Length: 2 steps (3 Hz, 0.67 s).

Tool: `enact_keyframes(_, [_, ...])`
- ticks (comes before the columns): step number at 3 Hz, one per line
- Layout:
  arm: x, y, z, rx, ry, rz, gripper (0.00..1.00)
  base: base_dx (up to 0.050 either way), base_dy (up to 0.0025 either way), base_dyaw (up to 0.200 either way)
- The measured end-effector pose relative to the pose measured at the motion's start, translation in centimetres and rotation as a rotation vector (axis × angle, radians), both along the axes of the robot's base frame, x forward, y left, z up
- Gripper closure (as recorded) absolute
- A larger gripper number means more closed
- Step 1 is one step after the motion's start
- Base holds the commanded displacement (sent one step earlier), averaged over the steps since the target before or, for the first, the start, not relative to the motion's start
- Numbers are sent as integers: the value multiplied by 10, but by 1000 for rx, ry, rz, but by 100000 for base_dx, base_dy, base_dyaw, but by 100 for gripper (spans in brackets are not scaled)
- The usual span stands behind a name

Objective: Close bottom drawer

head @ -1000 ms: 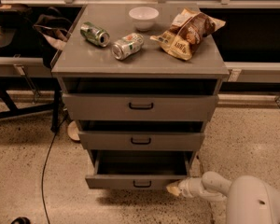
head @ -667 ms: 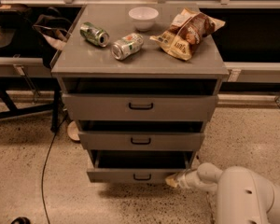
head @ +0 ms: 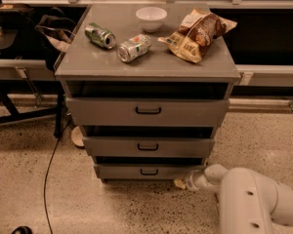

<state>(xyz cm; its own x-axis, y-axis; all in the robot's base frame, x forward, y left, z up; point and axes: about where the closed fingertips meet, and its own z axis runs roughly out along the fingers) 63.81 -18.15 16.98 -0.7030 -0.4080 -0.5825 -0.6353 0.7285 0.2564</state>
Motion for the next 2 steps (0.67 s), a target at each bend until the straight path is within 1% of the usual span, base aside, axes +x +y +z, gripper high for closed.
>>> enact_keyframes(1, [-21, -13, 7, 34, -1, -25, 100, 0, 0, 0])
enact_keyframes(2, [-54, -39, 19, 70, -10, -104, 73, 0, 0, 0])
